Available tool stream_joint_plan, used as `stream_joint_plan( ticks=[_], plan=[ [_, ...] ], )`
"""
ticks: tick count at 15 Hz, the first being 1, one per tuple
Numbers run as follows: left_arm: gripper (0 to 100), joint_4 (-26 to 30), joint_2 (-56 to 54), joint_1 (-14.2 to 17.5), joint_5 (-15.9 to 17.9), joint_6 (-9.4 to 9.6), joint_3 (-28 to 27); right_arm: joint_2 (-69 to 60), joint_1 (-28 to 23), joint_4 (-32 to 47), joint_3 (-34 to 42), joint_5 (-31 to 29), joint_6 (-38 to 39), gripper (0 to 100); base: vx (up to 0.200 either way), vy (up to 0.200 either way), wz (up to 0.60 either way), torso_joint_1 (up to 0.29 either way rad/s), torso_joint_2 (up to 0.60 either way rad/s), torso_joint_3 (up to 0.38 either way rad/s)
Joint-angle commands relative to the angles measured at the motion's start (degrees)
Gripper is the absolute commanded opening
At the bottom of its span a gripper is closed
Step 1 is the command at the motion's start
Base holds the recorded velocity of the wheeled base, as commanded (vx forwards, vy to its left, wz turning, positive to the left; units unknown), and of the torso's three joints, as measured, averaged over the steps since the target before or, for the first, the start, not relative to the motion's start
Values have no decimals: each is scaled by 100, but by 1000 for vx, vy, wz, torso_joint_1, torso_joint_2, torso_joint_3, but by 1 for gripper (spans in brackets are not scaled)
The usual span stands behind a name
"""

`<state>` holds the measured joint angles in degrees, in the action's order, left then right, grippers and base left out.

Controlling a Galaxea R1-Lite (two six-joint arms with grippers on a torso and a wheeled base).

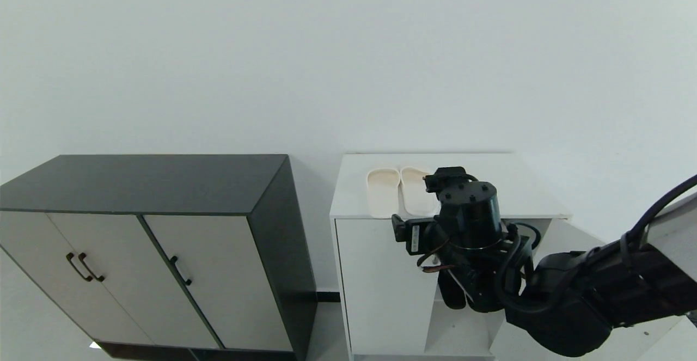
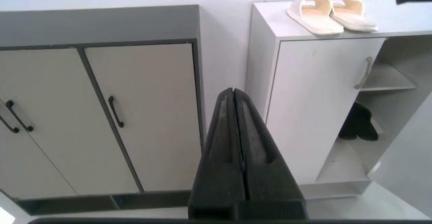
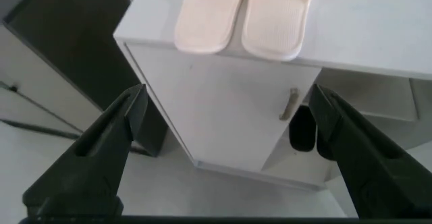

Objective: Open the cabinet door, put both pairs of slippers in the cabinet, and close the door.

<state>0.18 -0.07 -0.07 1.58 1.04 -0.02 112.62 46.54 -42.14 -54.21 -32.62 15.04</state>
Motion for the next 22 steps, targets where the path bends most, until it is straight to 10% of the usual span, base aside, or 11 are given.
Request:
stream_joint_plan(
  ticks=[1,15,22],
  plan=[
    [0,-1,7,-1,9,2,2,173,4,-57,25,-7,-10,100,200,0,0,7,-2,2],
    [0,-1,7,-1,0,2,2,1192,-58,-752,77,-7,-19,100,157,0,0,3,0,1],
    [0,-1,7,-1,0,2,2,2027,-550,-804,-1285,10,-265,100,0,0,0,0,0,0]
  ],
)
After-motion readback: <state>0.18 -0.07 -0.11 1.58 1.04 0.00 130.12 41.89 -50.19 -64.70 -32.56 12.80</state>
